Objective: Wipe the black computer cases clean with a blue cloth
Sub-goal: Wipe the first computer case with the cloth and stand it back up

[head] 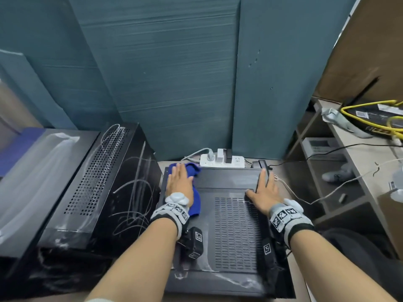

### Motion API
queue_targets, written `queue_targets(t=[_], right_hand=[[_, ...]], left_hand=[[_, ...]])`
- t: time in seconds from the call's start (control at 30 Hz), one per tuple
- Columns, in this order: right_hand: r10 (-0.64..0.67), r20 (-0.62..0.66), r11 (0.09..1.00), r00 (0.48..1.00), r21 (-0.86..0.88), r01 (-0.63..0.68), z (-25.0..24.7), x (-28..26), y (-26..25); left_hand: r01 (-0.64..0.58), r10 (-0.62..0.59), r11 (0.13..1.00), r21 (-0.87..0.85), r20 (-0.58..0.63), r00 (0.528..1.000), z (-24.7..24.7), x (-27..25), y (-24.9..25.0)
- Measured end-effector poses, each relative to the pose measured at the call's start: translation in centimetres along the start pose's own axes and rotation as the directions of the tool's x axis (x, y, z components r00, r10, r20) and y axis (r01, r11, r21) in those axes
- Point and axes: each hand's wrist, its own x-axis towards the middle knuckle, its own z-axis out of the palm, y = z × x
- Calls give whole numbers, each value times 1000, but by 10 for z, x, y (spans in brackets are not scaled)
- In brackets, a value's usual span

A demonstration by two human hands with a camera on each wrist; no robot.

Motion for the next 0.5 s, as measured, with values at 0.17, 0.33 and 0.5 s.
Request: queue_targets(t=[0.17,0.33,0.5], right_hand=[[0,-1,1000,1000,25,0,1,0,1],[-6,26,999,1000,48,5,3,5,2],[-68,-12,982,998,176,69,2,15,14]], left_hand=[[193,-194,981,-23,-79,978,3,4,1],[97,-97,995,-17,-55,994,15,-11,39],[-151,152,988,-16,26,988,29,-22,79]])
